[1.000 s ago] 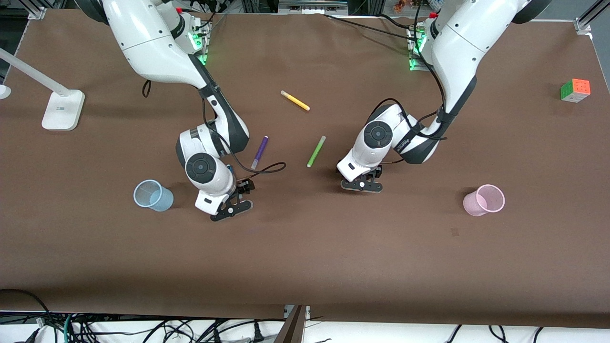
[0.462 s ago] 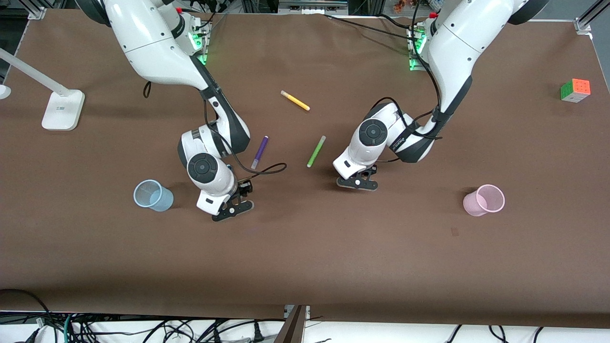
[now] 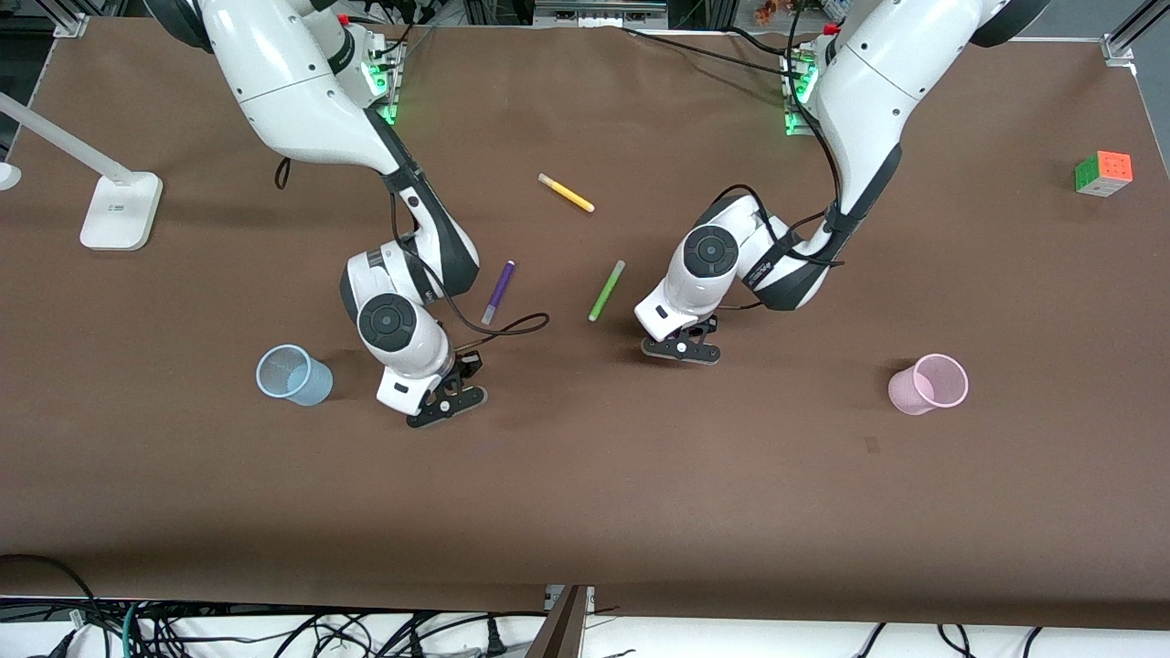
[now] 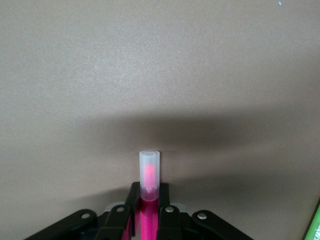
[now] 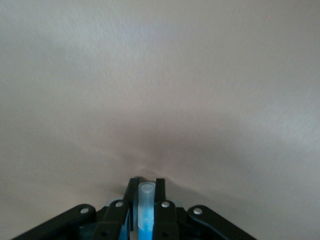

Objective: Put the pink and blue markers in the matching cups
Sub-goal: 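Close the right gripper on the blue marker while the left gripper grasps the pink, then carry the blue marker to the blue cup while the left gripper carries pink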

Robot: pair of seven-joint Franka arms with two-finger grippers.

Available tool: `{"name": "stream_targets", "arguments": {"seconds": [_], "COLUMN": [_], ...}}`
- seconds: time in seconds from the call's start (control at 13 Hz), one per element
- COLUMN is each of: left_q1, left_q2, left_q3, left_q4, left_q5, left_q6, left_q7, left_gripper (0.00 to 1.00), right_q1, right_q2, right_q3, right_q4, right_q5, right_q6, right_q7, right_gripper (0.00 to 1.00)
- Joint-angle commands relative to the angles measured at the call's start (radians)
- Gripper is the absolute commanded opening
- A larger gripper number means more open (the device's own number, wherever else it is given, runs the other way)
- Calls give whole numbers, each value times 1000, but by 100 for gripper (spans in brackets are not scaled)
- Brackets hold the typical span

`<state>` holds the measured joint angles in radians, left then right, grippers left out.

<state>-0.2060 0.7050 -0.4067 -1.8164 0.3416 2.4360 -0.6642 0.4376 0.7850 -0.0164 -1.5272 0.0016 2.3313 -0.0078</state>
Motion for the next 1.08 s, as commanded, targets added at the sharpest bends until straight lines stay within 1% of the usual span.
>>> {"name": "stream_targets", "arguments": {"seconds": [0.0,0.15,0.23,0.31,0.46,0.54,0.62,0.77,0.85,1.0], "left_q1": [3,39,40,39,40,42,51,127,173,284], "left_q2": [13,-31,-56,-86,-122,-137,-157,-208,-226,-257], "left_q3": [5,0,-1,-3,-6,-6,-3,-3,-4,-3], "left_q4": [22,23,29,63,176,230,259,266,269,272], "left_q5": [27,24,14,13,13,11,11,11,7,-89], "left_q6": [-6,-27,-75,-150,-376,-476,-542,-569,-569,-569], "left_q7": [-15,-9,-11,-9,18,97,195,408,528,752], "left_gripper": [0,0,0,0,0,0,0,0,0,0], "right_q1": [-32,-65,-74,-83,-114,-126,-143,-186,-218,-264], "right_q2": [-85,-145,-167,-176,-178,-181,-196,-211,-211,-210], "right_q3": [-2,3,3,1,1,0,-1,-5,-5,-5], "right_q4": [-2,-1,11,37,111,134,139,137,137,137], "right_q5": [1,8,32,63,93,109,150,282,323,380], "right_q6": [-12,-47,-91,-148,-275,-312,-326,-337,-357,-412], "right_q7": [-116,-187,-219,-260,-381,-462,-545,-784,-923,-1120], "right_gripper": [0,0,0,0,0,0,0,0,0,0]}}
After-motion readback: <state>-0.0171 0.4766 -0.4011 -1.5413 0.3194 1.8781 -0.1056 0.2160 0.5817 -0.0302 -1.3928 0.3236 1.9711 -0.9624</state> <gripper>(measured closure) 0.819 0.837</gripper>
